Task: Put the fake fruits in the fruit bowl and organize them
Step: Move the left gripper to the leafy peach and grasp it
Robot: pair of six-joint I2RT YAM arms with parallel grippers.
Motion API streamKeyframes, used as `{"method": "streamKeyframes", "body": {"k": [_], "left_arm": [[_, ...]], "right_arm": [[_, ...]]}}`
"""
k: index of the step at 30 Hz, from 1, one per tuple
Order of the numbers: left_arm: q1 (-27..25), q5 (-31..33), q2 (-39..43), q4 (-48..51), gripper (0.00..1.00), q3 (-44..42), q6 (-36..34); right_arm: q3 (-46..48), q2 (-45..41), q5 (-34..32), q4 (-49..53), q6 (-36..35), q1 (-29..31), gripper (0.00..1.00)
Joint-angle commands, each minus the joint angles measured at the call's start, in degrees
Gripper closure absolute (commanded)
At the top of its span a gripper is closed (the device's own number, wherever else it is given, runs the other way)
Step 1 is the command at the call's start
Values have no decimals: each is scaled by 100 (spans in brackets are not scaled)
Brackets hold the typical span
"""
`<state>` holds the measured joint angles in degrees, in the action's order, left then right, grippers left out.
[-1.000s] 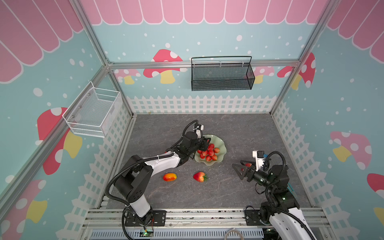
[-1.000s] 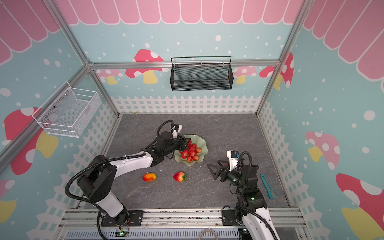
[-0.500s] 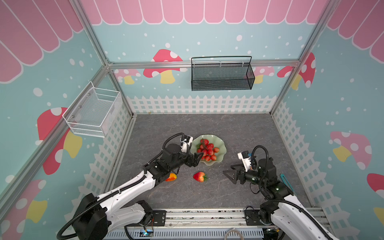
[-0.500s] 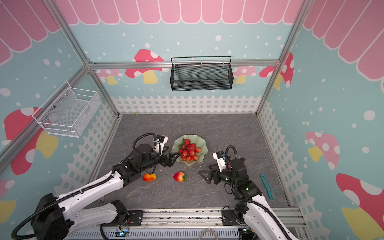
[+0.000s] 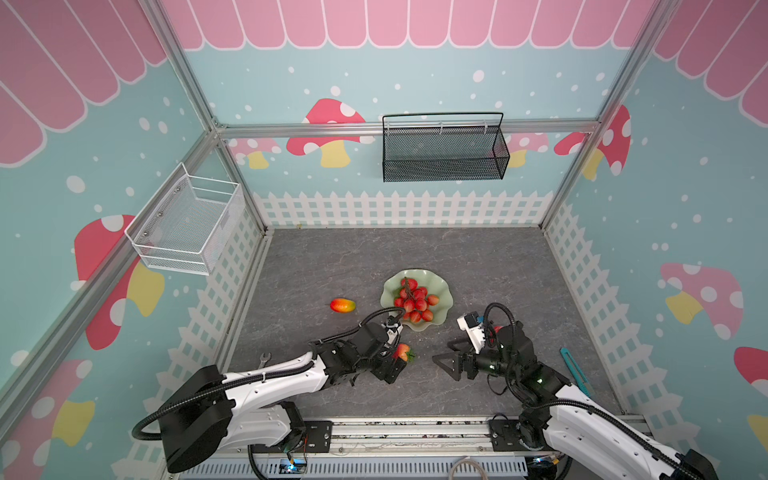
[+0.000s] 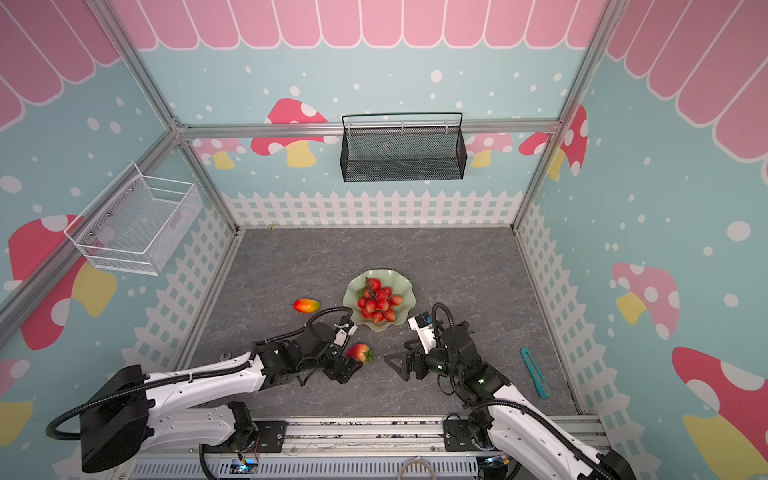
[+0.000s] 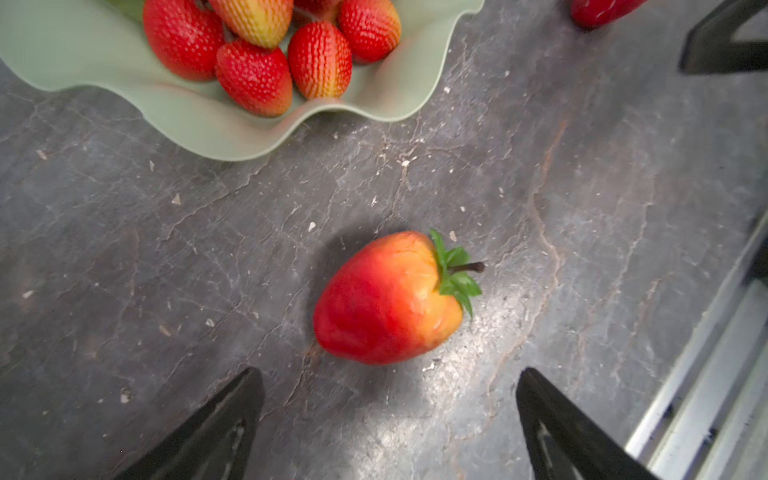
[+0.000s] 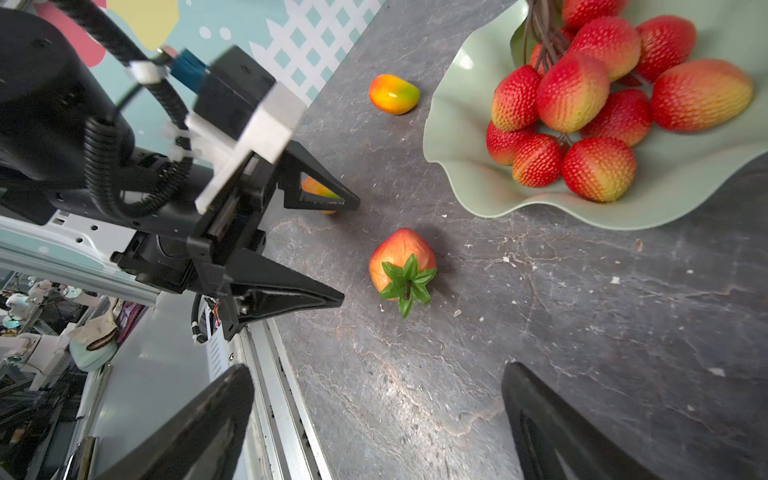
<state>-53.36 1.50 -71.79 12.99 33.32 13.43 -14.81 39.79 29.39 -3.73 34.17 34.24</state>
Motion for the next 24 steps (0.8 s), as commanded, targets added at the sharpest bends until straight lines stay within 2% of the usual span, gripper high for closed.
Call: {"method": "streamKeyframes", "body": {"k": [1, 10, 15, 21, 24], "left_arm": [[-74, 363, -385, -62, 5, 246, -115], [-183, 807, -1083, -449, 5, 560, -406], [-242, 808, -1375, -564, 6, 658, -524], [-390, 721, -1478, -698, 14, 650, -534], [-428, 543, -1385, -680, 21, 583, -550]], "right_arm": [[123, -110, -139, -146, 95, 41, 4], [206, -131, -231, -111, 71, 50, 3], [183, 58, -198, -190, 32, 47, 4], [206, 169, -182, -280, 36, 48, 3], [217, 165, -187, -303, 37, 49, 3]]}}
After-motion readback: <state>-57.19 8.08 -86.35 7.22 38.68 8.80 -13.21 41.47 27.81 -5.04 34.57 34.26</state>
